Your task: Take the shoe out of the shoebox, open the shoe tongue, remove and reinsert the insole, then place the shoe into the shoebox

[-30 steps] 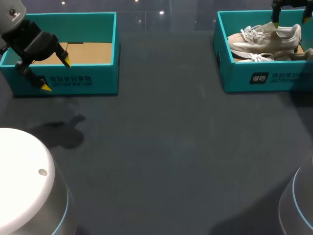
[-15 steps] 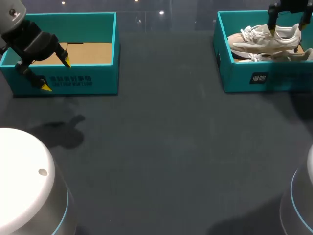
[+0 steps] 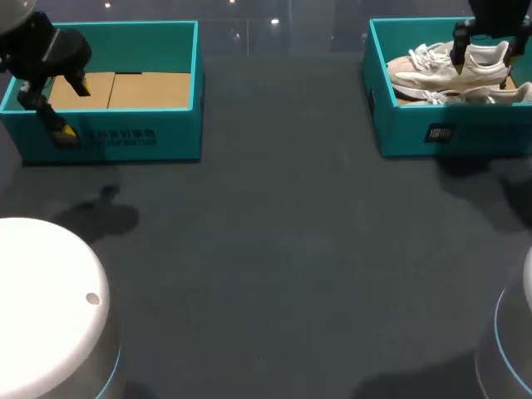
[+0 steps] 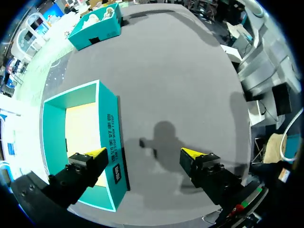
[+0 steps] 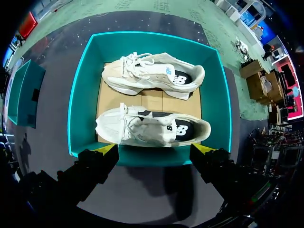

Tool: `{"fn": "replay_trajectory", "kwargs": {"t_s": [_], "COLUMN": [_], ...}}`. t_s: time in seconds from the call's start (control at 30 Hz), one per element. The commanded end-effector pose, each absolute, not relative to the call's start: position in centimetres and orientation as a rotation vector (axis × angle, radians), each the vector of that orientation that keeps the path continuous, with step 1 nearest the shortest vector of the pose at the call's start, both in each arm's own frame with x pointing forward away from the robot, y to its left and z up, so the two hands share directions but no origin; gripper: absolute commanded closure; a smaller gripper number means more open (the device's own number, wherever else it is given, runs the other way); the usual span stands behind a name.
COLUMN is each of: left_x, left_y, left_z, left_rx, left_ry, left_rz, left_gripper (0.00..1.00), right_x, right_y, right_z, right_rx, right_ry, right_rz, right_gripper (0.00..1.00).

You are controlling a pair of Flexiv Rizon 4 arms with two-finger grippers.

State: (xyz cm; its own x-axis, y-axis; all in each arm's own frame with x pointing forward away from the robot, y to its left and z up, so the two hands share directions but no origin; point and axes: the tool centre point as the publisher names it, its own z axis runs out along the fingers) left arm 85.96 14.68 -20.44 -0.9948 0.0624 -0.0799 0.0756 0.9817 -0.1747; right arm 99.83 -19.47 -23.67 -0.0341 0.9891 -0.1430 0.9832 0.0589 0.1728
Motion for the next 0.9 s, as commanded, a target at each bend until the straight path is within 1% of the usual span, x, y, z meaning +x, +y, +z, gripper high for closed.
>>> {"fn": "replay_trajectory", "kwargs": {"t_s": [0.03,0.07,0.1,0.47,0.73,0.9], "left_x": [87.5,88.4,88.8,88.8,89.5,90.5], "left_y": [15.1,15.3,15.4,15.4,16.5,17.5], "left_z": [-18.6,-18.2,-18.0,-18.0,-18.1,-18.0], "left_rx": [-0.716,-0.886,-0.956,-0.956,-1.619,-1.857], "left_ry": [3.046,3.054,3.032,3.032,2.753,2.593], "left_rz": [-0.093,-0.068,-0.043,-0.043,0.015,0.022], "left_gripper": [0.00,0.00,0.00,0.00,0.00,0.00], "right_x": [99.5,99.5,99.5,99.2,96.2,95.1], "right_y": [-19.5,-19.5,-19.5,-19.3,-17.7,-17.4], "right_z": [-23.7,-23.7,-23.7,-23.8,-22.8,-22.3], "right_rx": [2.009,2.009,2.009,2.031,2.093,2.098], "right_ry": [2.106,2.106,2.106,2.079,1.988,2.003], "right_rz": [0.049,0.049,0.049,0.027,-0.012,0.011], "right_gripper": [0.00,0.00,0.00,0.00,0.00,0.00]}}
